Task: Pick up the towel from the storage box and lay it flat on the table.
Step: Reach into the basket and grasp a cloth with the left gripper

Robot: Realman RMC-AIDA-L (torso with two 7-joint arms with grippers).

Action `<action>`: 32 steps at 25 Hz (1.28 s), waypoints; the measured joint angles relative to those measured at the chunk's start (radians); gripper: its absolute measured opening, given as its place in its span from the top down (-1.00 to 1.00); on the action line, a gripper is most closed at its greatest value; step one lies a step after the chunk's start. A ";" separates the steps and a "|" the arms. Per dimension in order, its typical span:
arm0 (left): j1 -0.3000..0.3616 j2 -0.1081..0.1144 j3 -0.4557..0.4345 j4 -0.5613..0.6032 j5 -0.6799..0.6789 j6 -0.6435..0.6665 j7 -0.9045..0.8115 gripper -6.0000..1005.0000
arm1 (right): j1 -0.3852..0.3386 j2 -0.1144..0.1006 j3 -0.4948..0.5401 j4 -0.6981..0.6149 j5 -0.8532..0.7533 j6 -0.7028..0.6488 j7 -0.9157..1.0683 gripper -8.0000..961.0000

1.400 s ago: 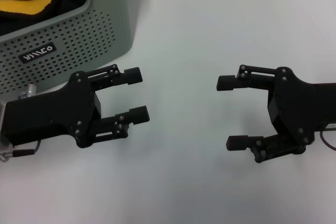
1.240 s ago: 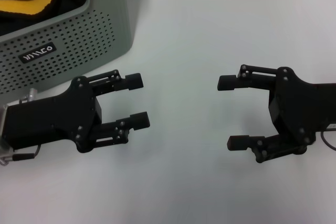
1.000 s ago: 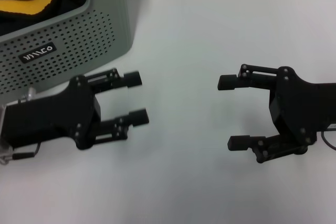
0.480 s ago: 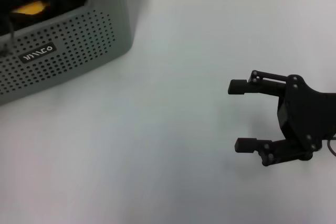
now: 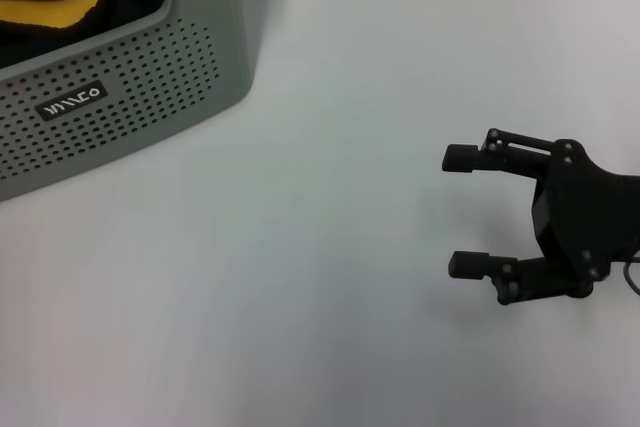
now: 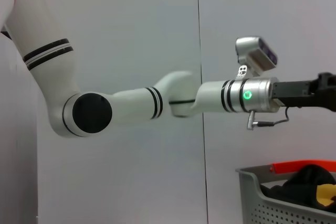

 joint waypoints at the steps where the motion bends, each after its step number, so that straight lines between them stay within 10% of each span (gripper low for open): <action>1: 0.003 0.004 -0.004 0.020 0.042 -0.018 -0.032 -0.42 | 0.000 0.000 0.000 0.000 0.000 0.006 -0.001 -0.76; 12: 0.055 0.030 -0.026 0.087 0.264 -0.049 -0.006 -0.42 | 0.021 -0.003 -0.002 0.000 -0.003 0.016 0.003 -0.75; 32: -0.020 -0.046 0.108 0.056 0.699 -0.372 0.024 -0.42 | 0.026 -0.002 0.000 0.000 0.001 0.020 0.011 -0.72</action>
